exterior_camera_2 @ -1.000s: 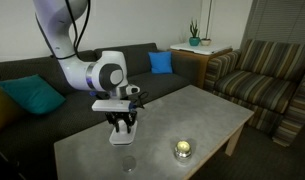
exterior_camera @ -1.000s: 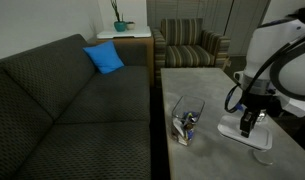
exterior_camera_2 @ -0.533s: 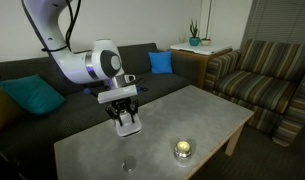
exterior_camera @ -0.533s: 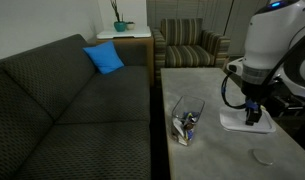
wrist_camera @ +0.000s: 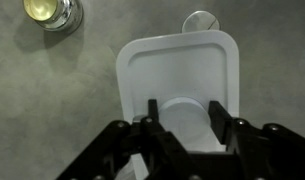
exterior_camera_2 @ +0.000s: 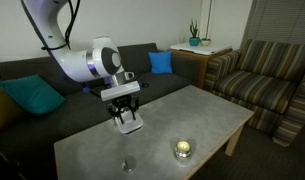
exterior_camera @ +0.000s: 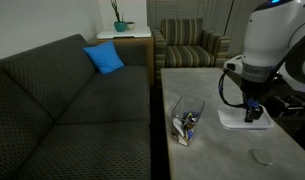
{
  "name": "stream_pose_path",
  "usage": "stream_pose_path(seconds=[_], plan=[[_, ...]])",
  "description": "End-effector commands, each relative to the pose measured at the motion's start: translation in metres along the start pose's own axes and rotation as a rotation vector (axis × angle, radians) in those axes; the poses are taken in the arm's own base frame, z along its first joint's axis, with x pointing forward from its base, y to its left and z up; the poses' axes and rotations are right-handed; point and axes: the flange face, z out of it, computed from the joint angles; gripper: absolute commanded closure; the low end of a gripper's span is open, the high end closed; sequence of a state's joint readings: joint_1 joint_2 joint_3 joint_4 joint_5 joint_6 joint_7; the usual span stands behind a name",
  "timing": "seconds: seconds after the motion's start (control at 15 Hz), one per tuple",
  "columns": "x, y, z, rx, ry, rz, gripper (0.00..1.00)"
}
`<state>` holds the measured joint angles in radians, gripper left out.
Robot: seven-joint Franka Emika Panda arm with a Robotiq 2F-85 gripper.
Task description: Place the lid on the container then push the button
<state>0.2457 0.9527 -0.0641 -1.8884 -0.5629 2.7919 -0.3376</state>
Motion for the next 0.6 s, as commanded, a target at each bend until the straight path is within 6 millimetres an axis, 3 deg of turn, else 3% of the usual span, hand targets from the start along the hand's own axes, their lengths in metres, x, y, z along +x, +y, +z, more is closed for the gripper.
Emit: stream_pose_path(seconds=[0.0, 0.2, 0.53], plan=[[0.002, 0.001, 0.002, -0.008, 0.004, -0.023, 0.72], [0.006, 0.013, 0.002, -0.062, 0.001, -0.127, 0.72], [0.012, 0.053, -0.012, -0.199, 0.026, -0.355, 0.72]])
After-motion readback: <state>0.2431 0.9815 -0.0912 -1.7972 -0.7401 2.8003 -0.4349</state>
